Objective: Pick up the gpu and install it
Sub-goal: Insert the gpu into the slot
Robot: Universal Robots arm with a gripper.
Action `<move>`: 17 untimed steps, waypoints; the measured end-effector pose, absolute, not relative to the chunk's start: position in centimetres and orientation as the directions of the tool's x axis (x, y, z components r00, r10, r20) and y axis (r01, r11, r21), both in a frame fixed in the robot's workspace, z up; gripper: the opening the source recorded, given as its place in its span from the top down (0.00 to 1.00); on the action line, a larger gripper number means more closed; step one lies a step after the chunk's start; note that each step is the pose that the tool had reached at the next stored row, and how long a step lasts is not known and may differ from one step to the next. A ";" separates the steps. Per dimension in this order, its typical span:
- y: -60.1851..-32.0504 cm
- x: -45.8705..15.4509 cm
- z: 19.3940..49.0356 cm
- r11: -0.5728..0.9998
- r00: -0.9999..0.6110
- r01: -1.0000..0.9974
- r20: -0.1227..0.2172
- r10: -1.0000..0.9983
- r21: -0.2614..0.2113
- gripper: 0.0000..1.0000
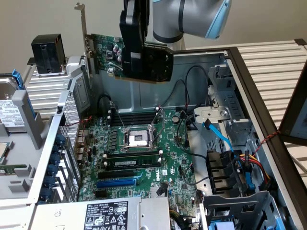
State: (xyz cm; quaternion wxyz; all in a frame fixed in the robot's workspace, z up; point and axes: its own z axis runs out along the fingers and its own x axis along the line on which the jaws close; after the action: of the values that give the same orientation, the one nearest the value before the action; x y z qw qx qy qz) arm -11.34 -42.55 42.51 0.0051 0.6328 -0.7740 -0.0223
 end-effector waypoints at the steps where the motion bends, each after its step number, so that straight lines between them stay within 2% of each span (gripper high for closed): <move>1: -42.5 -11.3 42.4 0.182 -0.182 -0.983 -0.021 -0.983 0.040 0.72; 6: -42.6 -11.4 42.2 0.121 -0.122 -0.992 -0.023 -0.992 0.033 0.72; 12: -42.8 -11.6 41.9 0.090 -0.091 -0.996 -0.048 -0.995 0.026 0.72; 17: -43.0 -11.6 41.6 0.052 -0.053 -0.998 -0.049 -0.997 0.024 0.72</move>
State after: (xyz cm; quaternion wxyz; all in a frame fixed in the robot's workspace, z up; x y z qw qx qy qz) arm -11.59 -43.03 41.61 -0.0092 0.6880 -0.7252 -0.0256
